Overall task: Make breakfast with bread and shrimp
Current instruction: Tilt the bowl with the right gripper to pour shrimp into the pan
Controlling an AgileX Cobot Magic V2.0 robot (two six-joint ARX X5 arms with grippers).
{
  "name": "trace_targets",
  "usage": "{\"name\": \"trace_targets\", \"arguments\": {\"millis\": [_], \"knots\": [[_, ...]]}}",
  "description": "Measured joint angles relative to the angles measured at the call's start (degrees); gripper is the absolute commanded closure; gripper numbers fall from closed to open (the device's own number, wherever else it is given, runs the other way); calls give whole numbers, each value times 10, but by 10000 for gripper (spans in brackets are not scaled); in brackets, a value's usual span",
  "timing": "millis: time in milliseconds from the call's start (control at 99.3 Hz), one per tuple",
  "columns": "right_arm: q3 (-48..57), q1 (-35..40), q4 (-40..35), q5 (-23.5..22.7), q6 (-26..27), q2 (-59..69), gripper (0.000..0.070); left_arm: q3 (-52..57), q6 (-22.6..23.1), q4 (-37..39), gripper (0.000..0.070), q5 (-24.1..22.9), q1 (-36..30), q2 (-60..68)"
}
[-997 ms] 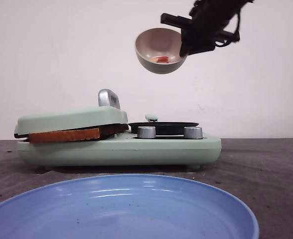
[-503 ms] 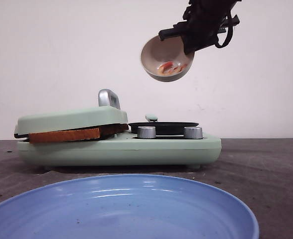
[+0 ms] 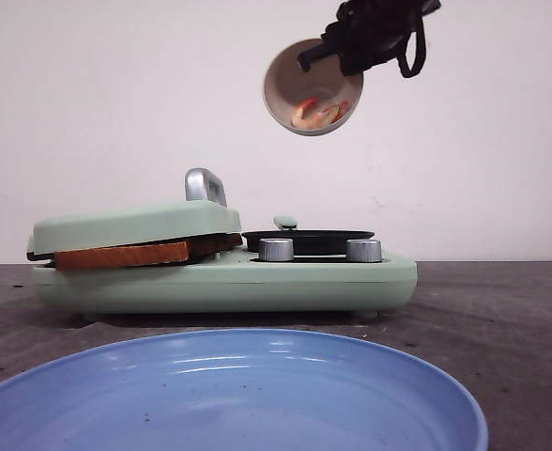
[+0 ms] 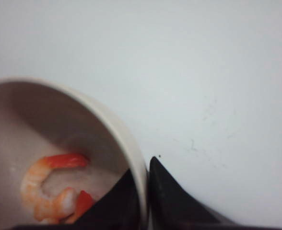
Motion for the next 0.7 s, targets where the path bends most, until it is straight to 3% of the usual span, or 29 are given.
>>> {"name": "trace_targets", "arguments": {"millis": [272, 705], "knots": [[0, 12, 33, 3, -75, 19, 700, 0, 0, -7, 689, 0, 0, -5], [0, 12, 76, 12, -135, 34, 700, 0, 0, -17, 689, 0, 0, -7]]}}
